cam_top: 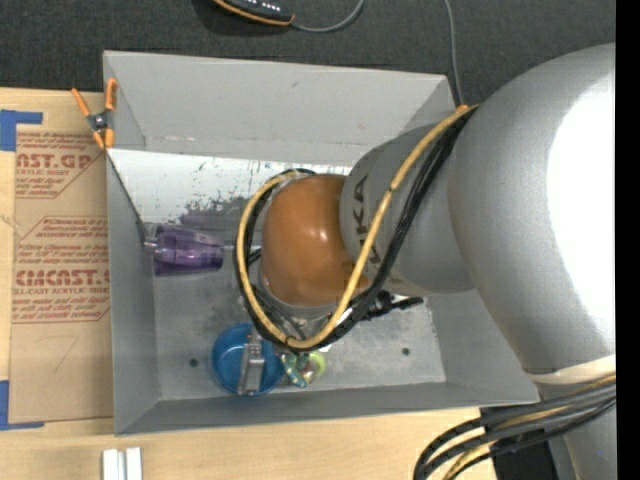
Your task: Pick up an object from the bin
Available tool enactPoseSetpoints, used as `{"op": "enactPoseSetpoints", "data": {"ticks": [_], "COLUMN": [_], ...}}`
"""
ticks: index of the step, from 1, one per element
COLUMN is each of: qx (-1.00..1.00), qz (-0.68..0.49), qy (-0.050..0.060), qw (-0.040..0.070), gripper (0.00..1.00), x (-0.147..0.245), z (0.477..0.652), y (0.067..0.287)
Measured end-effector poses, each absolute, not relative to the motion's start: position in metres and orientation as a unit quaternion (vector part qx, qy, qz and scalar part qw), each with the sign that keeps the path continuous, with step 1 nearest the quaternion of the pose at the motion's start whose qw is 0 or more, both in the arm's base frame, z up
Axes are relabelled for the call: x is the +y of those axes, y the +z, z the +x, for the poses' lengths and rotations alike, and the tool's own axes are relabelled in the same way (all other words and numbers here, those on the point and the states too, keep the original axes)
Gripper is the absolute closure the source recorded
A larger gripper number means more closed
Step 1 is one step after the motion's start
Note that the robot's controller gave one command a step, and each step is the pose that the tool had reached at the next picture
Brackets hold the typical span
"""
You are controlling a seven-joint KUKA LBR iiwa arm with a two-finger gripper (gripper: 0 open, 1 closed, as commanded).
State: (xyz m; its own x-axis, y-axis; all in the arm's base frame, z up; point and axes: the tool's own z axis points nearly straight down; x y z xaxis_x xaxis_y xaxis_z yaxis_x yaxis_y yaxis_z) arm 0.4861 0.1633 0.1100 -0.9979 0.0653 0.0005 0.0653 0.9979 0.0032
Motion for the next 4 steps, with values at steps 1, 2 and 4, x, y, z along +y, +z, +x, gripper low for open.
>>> {"op": "enactPoseSetpoints", "data": {"ticks": [1,2,4], "qx": [-0.999,-0.999,-0.997], "qz": [-0.038,0.043,0.075], "qy": [-0.001,-0.002,-0.004], "qw": [0.001,0.001,-0.010], "gripper": [0.00,0.00,1.00], "x": [0.171,0.172,0.205], "z": [0.479,0.480,0.490], "y": [0.155,0.099,0.074]}}
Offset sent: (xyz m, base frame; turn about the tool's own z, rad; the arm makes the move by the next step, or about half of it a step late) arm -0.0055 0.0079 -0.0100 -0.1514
